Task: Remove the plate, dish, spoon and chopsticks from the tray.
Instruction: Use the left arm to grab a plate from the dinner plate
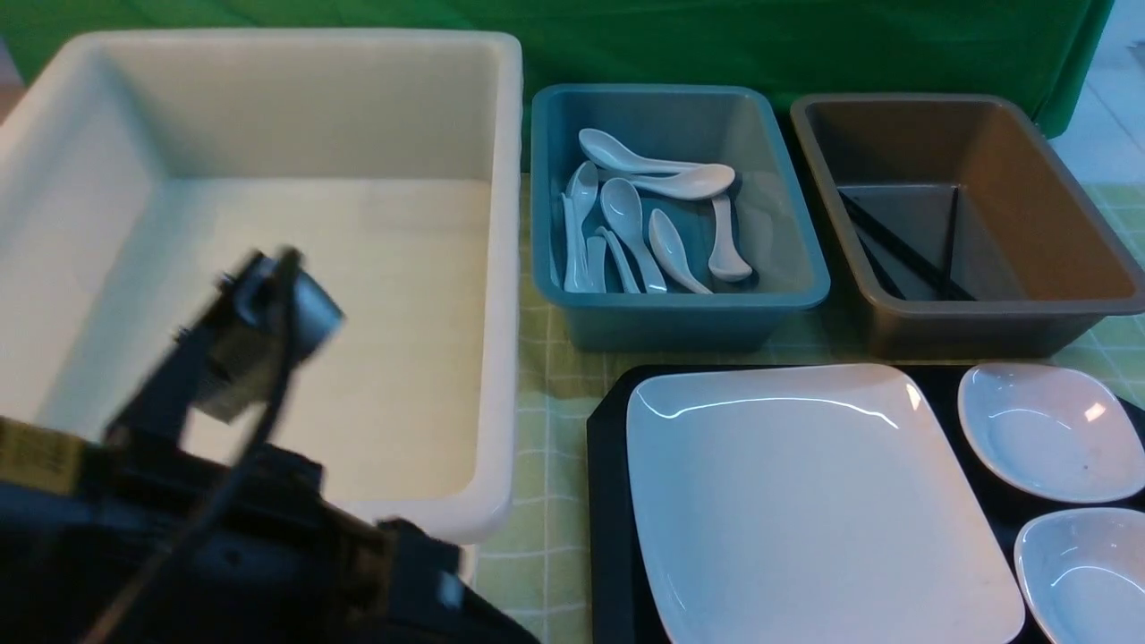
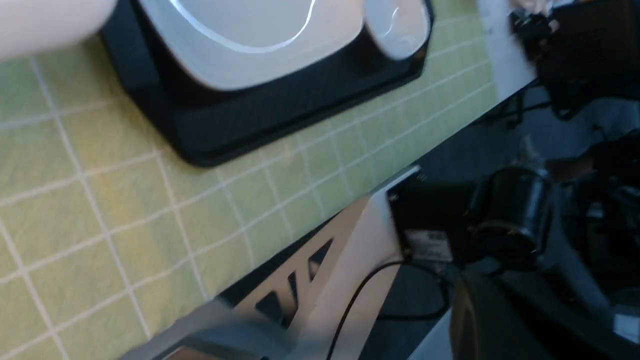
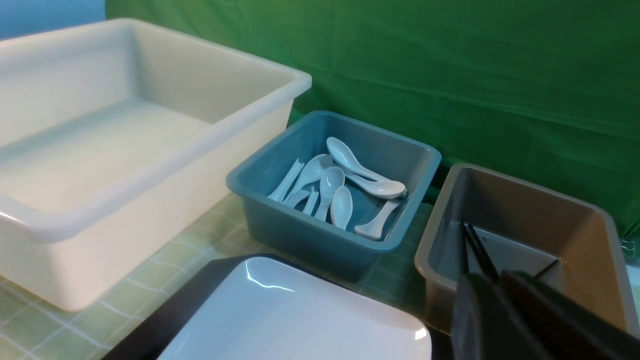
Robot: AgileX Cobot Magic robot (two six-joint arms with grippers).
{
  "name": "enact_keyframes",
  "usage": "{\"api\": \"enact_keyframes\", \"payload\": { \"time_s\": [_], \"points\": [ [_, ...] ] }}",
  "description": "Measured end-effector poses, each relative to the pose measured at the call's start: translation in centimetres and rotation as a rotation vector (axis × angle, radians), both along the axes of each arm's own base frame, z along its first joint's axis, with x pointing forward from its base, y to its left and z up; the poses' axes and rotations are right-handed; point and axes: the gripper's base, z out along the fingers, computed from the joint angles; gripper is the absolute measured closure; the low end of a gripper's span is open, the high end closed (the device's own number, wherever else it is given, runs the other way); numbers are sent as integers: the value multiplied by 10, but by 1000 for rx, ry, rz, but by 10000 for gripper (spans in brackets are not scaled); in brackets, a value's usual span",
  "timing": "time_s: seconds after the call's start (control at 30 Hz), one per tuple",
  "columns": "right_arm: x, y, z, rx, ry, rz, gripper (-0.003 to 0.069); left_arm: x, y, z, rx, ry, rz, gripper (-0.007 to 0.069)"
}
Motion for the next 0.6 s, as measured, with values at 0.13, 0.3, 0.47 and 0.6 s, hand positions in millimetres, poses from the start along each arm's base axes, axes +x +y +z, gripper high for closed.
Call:
{"api": "enact_keyframes", "payload": {
  "time_s": [0.13, 0.3, 0.47, 0.6],
  "points": [
    [0, 0, 0, 0, 1, 0, 617, -7, -50, -31, 107, 35, -54, 586],
    [0, 0, 0, 0, 1, 0, 614, -2, -106, -79, 123, 89, 31, 476],
    [0, 0, 0, 0, 1, 0, 607, 15, -130, -116, 111, 131, 167, 339],
    [0, 0, 0, 0, 1, 0, 602, 23, -138, -131, 92, 142, 234, 260]
  ]
}}
